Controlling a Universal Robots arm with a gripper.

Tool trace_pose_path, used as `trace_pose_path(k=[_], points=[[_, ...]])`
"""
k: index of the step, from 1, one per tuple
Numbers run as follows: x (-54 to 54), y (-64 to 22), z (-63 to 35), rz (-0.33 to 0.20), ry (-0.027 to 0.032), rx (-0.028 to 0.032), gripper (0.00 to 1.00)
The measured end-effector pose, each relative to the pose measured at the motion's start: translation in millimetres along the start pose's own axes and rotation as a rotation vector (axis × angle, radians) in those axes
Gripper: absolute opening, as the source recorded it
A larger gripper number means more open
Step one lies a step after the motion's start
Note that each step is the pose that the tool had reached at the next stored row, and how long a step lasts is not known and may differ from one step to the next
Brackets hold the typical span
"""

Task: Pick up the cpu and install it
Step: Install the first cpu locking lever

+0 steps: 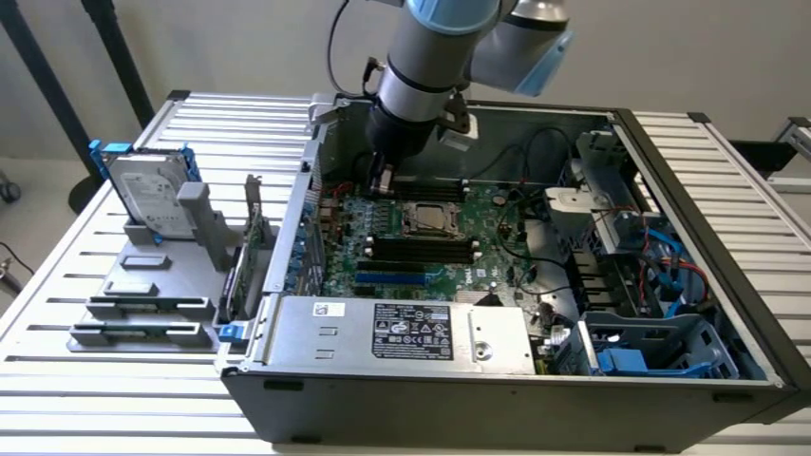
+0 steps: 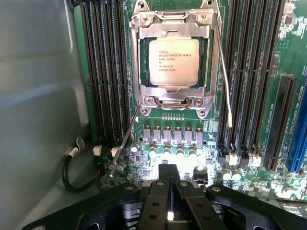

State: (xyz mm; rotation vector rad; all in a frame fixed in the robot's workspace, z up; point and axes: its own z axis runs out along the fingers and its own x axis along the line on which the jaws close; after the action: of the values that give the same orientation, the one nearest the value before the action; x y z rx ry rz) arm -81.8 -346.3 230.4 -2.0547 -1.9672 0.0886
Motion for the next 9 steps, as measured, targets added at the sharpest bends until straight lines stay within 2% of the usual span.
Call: trace_pose_path(k=[6, 9], points=[[-0.2, -2.5, 0.7, 0.069, 0.0186, -0.0112, 0.11], [-0.2, -2.8, 0.9, 0.108, 0.0309, -0.0176, 0.11]])
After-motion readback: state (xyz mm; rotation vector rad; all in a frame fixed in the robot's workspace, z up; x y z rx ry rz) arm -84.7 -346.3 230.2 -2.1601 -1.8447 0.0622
